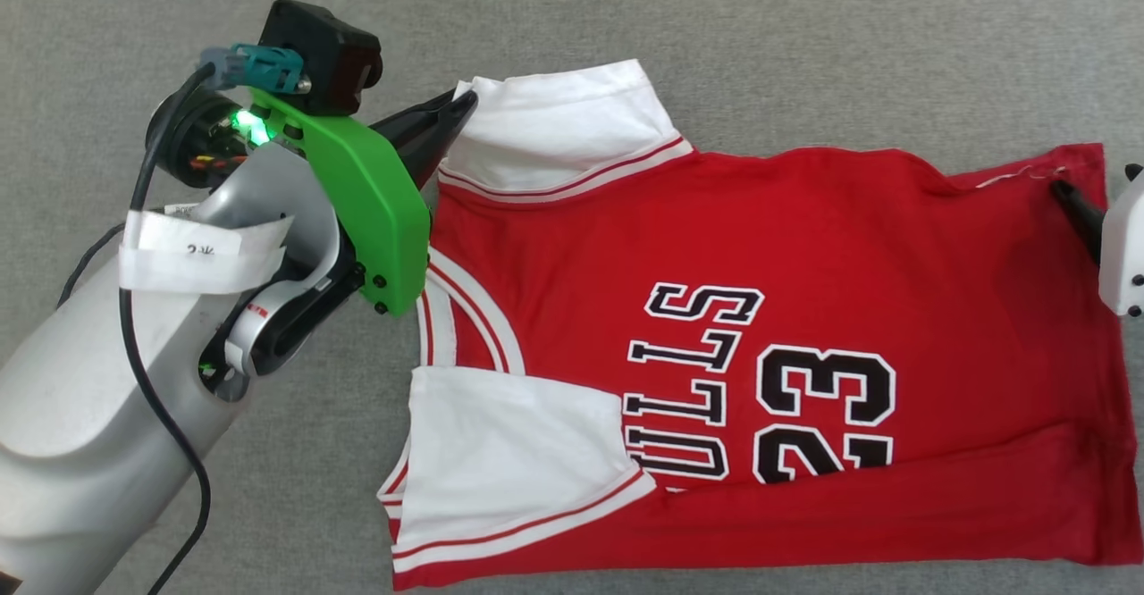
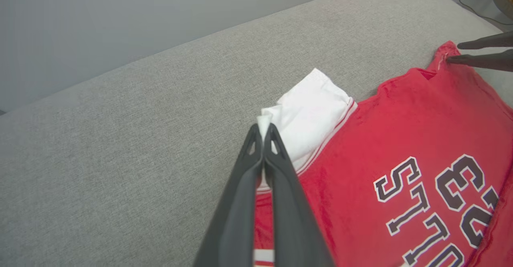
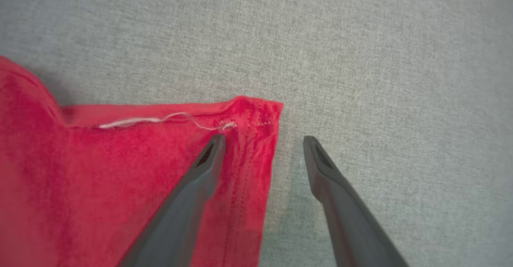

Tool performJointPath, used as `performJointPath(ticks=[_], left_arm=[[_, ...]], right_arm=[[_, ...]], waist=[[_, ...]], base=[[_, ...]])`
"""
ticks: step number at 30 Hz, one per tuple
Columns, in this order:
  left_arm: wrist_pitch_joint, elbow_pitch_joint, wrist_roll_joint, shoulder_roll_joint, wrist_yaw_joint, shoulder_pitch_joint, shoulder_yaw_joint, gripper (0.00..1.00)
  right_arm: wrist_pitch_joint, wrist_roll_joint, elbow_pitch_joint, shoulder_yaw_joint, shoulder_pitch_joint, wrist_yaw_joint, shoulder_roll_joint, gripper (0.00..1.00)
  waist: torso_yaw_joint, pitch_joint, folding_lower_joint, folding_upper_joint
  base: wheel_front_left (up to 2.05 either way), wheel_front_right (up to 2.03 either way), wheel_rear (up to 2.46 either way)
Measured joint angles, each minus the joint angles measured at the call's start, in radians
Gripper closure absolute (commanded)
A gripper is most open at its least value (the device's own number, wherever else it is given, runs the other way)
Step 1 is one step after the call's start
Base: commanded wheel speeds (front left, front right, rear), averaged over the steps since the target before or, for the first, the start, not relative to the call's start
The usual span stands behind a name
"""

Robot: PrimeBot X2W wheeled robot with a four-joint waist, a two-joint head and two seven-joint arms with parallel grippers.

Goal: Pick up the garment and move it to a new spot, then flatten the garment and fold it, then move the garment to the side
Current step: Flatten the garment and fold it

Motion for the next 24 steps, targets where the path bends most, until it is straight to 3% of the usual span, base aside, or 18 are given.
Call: performJointPath(ticks=[10,12,13,17,24], left_arm=[[-0.015,-0.044,0.006,0.001,0.011,0.020,-0.007,1.00],[-0.020,-0.040,0.006,-0.001,0.012,0.025,-0.007,1.00],[-0.026,-0.036,0.006,-0.001,0.012,0.027,-0.007,1.00],[-0.047,-0.011,0.006,-0.007,0.012,0.039,-0.006,1.00],[-0.091,0.041,-0.004,-0.008,0.022,0.089,0.004,1.00]], right_arm=[[-0.009,-0.004,0.069,0.110,-0.071,-0.001,-0.054,0.00],[-0.008,0.009,0.081,0.128,-0.072,-0.002,-0.066,0.79],[-0.008,0.016,0.086,0.136,-0.072,-0.002,-0.070,1.00],[-0.028,0.037,0.104,0.162,-0.072,-0.002,-0.063,1.00],[-0.167,0.049,0.180,0.120,-0.063,0.000,-0.025,1.00]], waist=[[0.038,0.041,0.0000,0.0000],[0.044,0.042,0.0000,0.0000],[0.046,0.041,0.0000,0.0000],[0.048,0.026,0.0000,0.0000],[0.043,-0.023,0.0000,0.0000]], base=[[0.00,0.00,0.00],[0.00,0.00,0.00],[0.00,0.00,0.00],[0.00,0.00,0.00],[0.00,0.00,0.00]])
